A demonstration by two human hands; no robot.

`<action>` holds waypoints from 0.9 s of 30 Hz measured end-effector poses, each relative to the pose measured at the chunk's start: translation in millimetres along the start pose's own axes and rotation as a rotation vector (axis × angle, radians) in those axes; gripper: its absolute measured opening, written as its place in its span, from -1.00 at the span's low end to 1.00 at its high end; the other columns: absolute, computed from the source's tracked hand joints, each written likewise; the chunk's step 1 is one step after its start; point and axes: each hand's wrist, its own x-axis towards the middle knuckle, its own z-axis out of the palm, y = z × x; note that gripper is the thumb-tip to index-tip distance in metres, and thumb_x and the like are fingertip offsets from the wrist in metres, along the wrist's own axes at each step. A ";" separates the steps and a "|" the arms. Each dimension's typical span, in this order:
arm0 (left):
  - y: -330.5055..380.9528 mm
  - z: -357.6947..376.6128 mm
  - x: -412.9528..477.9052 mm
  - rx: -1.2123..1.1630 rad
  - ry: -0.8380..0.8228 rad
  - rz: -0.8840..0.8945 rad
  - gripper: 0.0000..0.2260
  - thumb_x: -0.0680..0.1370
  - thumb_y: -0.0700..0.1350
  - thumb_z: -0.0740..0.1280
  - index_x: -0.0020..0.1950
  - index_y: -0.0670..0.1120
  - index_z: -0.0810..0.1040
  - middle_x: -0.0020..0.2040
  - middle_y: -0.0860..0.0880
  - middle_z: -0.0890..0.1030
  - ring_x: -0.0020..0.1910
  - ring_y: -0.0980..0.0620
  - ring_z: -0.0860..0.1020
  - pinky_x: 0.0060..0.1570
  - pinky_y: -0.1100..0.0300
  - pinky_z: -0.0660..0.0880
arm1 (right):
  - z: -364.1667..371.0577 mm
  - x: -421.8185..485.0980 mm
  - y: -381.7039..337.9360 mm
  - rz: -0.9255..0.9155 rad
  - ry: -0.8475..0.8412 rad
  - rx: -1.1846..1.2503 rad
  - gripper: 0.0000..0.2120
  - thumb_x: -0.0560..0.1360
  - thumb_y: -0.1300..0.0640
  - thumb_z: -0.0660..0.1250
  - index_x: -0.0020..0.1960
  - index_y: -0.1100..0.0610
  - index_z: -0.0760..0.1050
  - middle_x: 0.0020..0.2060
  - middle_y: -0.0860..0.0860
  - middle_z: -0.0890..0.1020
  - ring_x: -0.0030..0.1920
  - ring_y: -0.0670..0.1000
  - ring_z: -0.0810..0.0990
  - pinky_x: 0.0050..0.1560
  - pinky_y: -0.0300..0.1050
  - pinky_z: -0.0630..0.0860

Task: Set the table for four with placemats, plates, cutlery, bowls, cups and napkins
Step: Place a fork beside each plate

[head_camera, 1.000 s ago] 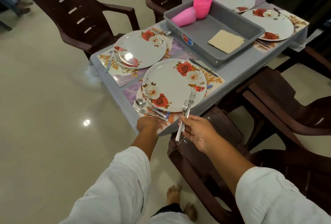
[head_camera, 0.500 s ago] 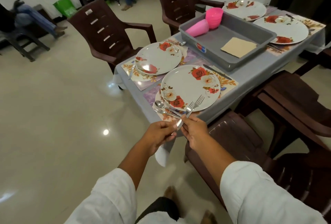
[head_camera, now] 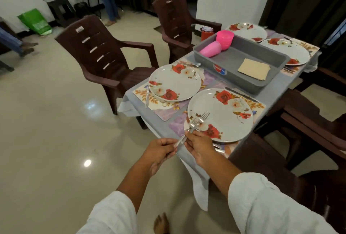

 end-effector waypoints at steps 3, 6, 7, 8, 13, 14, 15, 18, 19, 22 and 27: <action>24.9 -26.6 15.3 0.032 -0.021 0.010 -0.84 0.56 -0.31 0.43 0.13 -0.20 0.68 0.01 -0.12 0.72 -0.05 0.07 0.67 -0.04 0.29 0.59 | 31.4 7.0 -2.2 -0.009 0.019 0.029 -0.94 0.59 0.28 0.38 0.03 0.19 0.62 -0.20 0.03 0.72 -0.24 -0.09 0.70 -0.24 -0.26 0.59; 47.0 -36.2 33.0 0.043 -0.030 0.013 -0.86 0.55 -0.32 0.42 0.08 -0.19 0.70 -0.02 -0.13 0.72 -0.06 0.04 0.65 0.03 0.24 0.62 | 47.1 21.3 -8.3 -0.025 0.040 0.077 -0.91 0.57 0.28 0.40 0.07 0.22 0.63 -0.10 0.09 0.74 -0.17 -0.05 0.73 -0.21 -0.23 0.61; 53.7 -37.7 41.0 0.035 -0.033 0.011 -0.86 0.55 -0.32 0.42 0.08 -0.20 0.70 -0.03 -0.13 0.72 -0.07 0.04 0.65 0.03 0.25 0.62 | 51.0 29.1 -11.1 -0.033 0.051 0.089 -0.89 0.57 0.27 0.42 0.08 0.22 0.64 -0.07 0.10 0.73 -0.15 -0.03 0.73 -0.20 -0.22 0.61; 59.5 -38.7 48.6 0.029 -0.037 0.010 -0.85 0.55 -0.33 0.42 0.09 -0.21 0.69 -0.04 -0.13 0.72 -0.07 0.04 0.65 0.02 0.26 0.62 | 54.3 37.0 -14.1 -0.040 0.060 0.095 -0.88 0.56 0.27 0.43 0.09 0.22 0.65 -0.07 0.10 0.73 -0.15 -0.03 0.72 -0.21 -0.22 0.62; 87.2 -39.9 94.9 0.075 -0.018 -0.021 -0.84 0.56 -0.35 0.39 0.13 -0.24 0.67 -0.05 -0.14 0.70 -0.10 0.04 0.65 0.04 0.25 0.63 | 65.9 87.5 -24.3 -0.037 0.130 0.107 -0.97 0.53 0.23 0.47 -0.05 0.19 0.69 -0.18 0.09 0.71 -0.21 -0.04 0.66 -0.18 -0.20 0.61; 92.7 -41.4 102.3 0.084 -0.007 -0.028 -0.84 0.57 -0.36 0.38 0.13 -0.25 0.66 -0.06 -0.14 0.69 -0.12 0.05 0.64 0.05 0.24 0.62 | 67.9 96.4 -24.9 -0.039 0.124 0.109 -0.95 0.53 0.22 0.48 -0.10 0.17 0.72 -0.21 0.10 0.68 -0.25 -0.03 0.62 -0.18 -0.18 0.59; 100.7 -43.2 112.8 0.090 0.008 -0.033 -0.84 0.57 -0.36 0.37 0.13 -0.25 0.66 -0.07 -0.14 0.69 -0.13 0.06 0.64 0.05 0.24 0.62 | 70.9 107.8 -27.5 -0.034 0.108 0.116 -0.91 0.52 0.21 0.49 -0.15 0.17 0.73 -0.25 0.10 0.63 -0.30 -0.04 0.56 -0.21 -0.17 0.55; 126.0 -49.9 140.6 0.115 0.046 -0.059 -0.85 0.57 -0.36 0.38 0.11 -0.25 0.66 -0.05 -0.13 0.71 -0.11 0.05 0.65 -0.01 0.24 0.63 | 79.4 131.9 -35.6 -0.029 0.105 0.128 -0.93 0.51 0.22 0.50 -0.14 0.18 0.74 -0.29 0.10 0.61 -0.33 -0.05 0.51 -0.22 -0.16 0.55; 133.8 -53.1 148.7 0.112 0.059 -0.066 -0.85 0.56 -0.35 0.39 0.10 -0.25 0.66 -0.06 -0.13 0.71 -0.11 0.05 0.65 -0.04 0.25 0.62 | 81.6 137.5 -37.6 -0.023 0.115 0.135 -0.93 0.51 0.22 0.50 -0.13 0.18 0.74 -0.27 0.10 0.64 -0.31 -0.04 0.54 -0.21 -0.18 0.59; 158.1 -55.2 178.3 0.094 0.058 -0.078 -0.86 0.56 -0.36 0.38 0.10 -0.26 0.66 -0.05 -0.15 0.69 -0.13 0.04 0.63 -0.11 0.27 0.63 | 86.2 155.1 -48.2 -0.003 0.135 0.168 -0.90 0.51 0.20 0.50 -0.17 0.17 0.73 -0.26 0.10 0.65 -0.27 -0.04 0.57 -0.17 -0.20 0.66; 192.7 -45.3 220.3 0.101 0.050 -0.094 -0.86 0.59 -0.36 0.34 0.10 -0.25 0.65 -0.06 -0.15 0.69 -0.15 0.04 0.63 -0.08 0.25 0.65 | 86.2 177.5 -63.8 -0.017 0.181 0.235 -0.92 0.54 0.19 0.46 -0.02 0.18 0.71 -0.22 0.12 0.68 -0.20 0.02 0.62 -0.06 -0.13 0.68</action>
